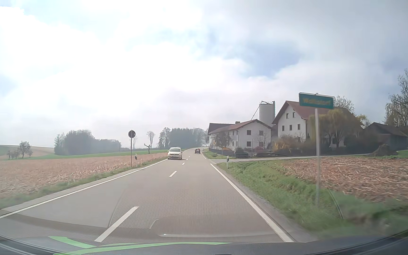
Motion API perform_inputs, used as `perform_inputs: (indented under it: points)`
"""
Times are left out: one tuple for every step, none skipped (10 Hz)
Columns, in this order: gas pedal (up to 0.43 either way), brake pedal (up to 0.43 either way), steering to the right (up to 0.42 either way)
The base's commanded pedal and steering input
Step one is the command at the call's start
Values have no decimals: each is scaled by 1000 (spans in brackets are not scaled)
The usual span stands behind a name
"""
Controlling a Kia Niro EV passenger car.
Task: Follow the waypoints while adhering to traffic rules and regulations
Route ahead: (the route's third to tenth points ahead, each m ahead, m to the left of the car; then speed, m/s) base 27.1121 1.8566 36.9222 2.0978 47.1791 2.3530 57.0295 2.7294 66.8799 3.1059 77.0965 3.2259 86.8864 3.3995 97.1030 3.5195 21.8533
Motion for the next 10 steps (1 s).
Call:
perform_inputs:
  points:
    - [169, 0, -10]
    - [169, 0, -10]
    - [169, 0, -9]
    - [169, 0, -9]
    - [169, 0, -8]
    - [169, 0, -6]
    - [169, 0, -5]
    - [169, 0, -5]
    - [169, 0, -5]
    - [169, 0, -5]
